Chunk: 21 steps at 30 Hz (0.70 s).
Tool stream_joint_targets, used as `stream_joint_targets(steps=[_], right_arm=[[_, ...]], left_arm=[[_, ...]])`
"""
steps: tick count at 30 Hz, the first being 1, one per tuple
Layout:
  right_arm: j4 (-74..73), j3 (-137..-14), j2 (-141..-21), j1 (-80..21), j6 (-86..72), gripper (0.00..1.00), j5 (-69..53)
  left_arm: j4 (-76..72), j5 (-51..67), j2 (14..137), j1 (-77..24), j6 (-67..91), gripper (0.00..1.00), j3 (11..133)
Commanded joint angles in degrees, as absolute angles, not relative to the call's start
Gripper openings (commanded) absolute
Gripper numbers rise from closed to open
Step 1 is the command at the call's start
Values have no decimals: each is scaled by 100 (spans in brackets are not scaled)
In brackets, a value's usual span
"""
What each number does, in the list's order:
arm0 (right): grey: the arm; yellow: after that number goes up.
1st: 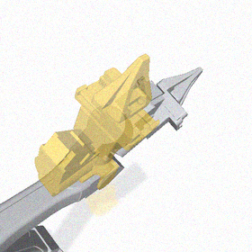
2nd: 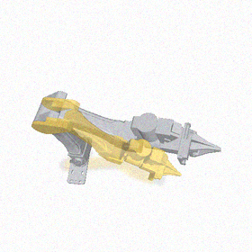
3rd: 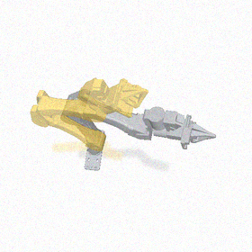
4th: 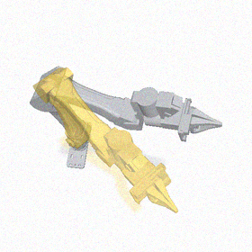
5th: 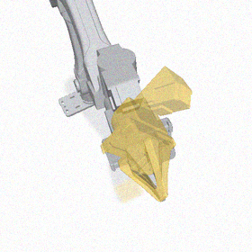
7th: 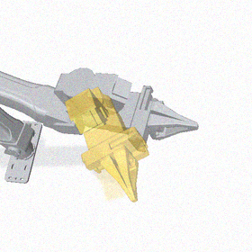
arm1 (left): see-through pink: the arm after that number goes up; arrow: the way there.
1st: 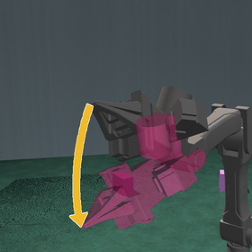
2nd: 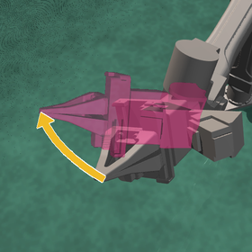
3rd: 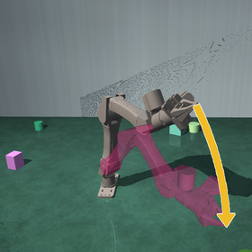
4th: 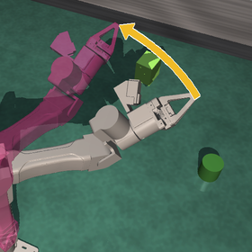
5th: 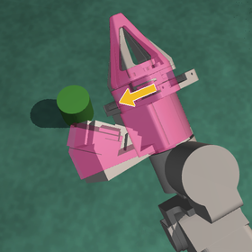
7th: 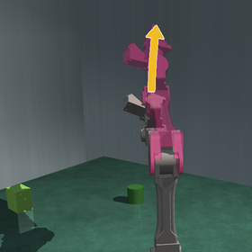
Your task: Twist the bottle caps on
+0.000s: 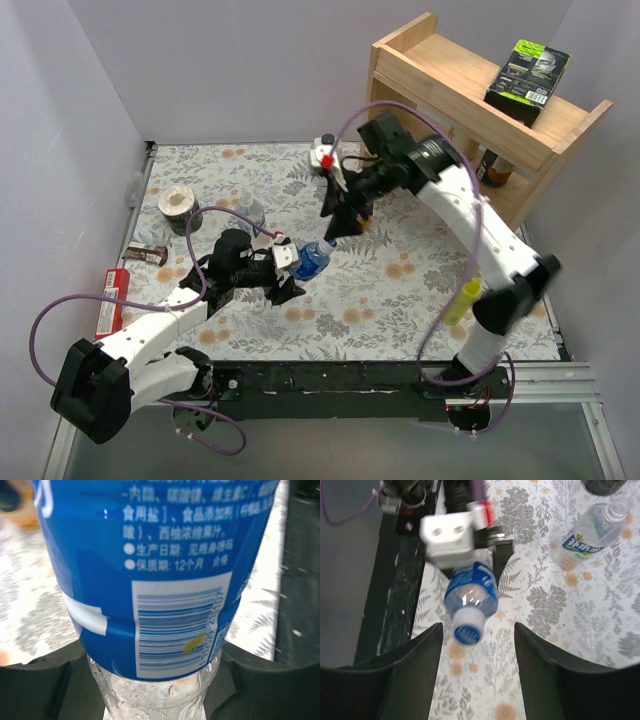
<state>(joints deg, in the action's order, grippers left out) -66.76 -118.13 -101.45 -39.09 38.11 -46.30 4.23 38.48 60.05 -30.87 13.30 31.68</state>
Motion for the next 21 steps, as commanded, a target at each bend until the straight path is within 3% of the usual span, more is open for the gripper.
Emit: stream_joint_targets(steps=[1,5,17,21], right_arm=[[-5846,-10181,-8073,-4252,5483,66,-4353],[-5950,-9396,-7743,-4719,6284,64,-3965],[-5827,-9439,-8121,-5124,6460,59,-3586],[-5880,-9597,-8253,-5185,6407,45,-3577]], left_arm=[[1274,5079,5880,-3094,756,0,3419],[1353,5229,5871,-3094,843,0,3463],[1327,5326,5616,-3094,870,0,3357],[1336,5309,5607,-3094,844,0,3340]])
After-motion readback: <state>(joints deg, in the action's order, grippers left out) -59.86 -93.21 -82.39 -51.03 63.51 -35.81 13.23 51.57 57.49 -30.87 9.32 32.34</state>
